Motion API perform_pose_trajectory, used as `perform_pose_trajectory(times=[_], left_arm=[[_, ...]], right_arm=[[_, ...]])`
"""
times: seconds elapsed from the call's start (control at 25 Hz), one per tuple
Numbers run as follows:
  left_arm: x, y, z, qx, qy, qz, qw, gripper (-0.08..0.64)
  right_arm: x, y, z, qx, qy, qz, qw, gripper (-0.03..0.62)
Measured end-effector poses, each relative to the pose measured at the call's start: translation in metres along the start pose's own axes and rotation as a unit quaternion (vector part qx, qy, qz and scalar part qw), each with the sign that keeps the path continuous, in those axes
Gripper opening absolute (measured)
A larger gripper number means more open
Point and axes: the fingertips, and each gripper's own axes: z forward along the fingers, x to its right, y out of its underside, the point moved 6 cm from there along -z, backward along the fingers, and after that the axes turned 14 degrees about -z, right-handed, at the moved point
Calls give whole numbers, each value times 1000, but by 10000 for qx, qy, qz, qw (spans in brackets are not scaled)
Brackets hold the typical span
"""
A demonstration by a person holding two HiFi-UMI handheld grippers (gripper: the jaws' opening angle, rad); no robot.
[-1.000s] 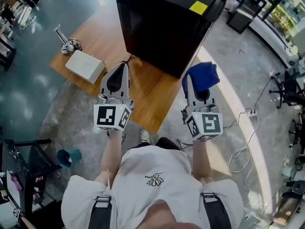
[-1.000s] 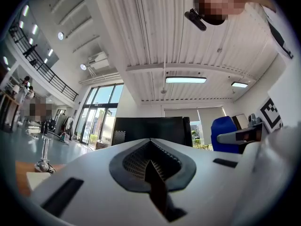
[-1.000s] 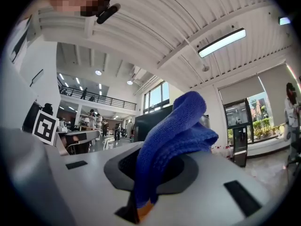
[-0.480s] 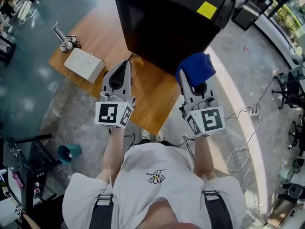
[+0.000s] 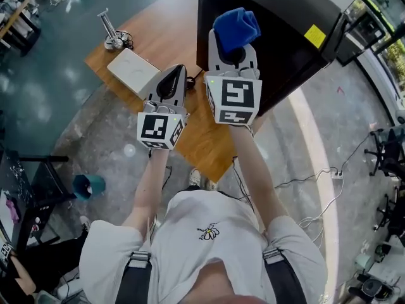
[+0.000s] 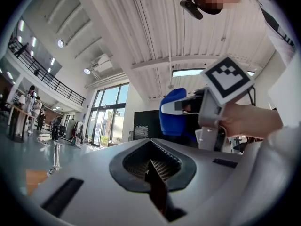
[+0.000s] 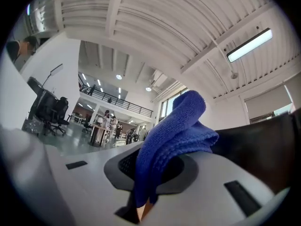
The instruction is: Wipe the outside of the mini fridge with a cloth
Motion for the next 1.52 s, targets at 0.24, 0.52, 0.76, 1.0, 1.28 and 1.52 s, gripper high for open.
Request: perform_pose_trajectory(times=[0.24, 0.52, 0.76, 1.0, 1.28, 1.52], left_arm=[[-52, -5, 8, 11, -234, -14, 9997, 2], [-83, -4, 16, -42, -328, -42, 9994, 2], [-89, 2, 16, -108, -345, -103, 9993, 2], [-87, 5, 20, -141, -359, -115, 9992, 2], [-81, 8, 24, -146, -280, -152, 9994, 2], [-63, 12, 29, -169, -106, -216, 9996, 2]], right_arm=[[-16, -6, 91, -315, 119, -52, 9994, 67], [-22, -2, 147, -743, 436, -427, 9954, 67], [-21, 9, 168, -1031, 545, -635, 9911, 67], [-9, 18, 168, -1155, 677, -569, 9894, 67], [1, 26, 147, -1164, 920, -385, 9882, 67], [15, 29, 114, -1195, 1133, -365, 9857, 67]])
